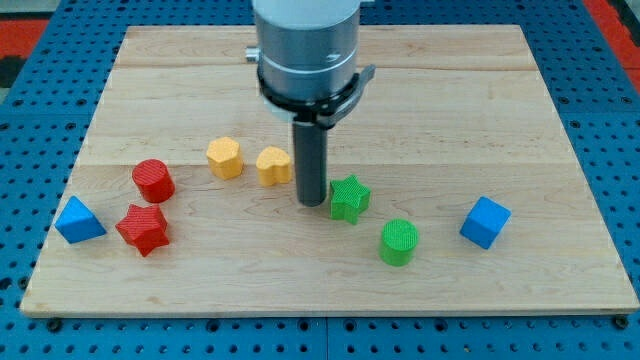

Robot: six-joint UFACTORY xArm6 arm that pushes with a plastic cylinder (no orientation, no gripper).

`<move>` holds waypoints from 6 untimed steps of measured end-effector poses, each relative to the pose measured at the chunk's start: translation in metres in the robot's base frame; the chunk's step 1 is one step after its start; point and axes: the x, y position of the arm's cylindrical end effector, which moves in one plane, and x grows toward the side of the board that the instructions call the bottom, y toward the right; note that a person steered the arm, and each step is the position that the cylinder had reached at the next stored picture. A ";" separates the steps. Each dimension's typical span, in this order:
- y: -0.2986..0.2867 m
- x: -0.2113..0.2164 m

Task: Slide the yellow heart slightly left and up

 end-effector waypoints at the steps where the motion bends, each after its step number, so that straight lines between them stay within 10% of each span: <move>1: -0.033 0.008; 6: -0.055 -0.032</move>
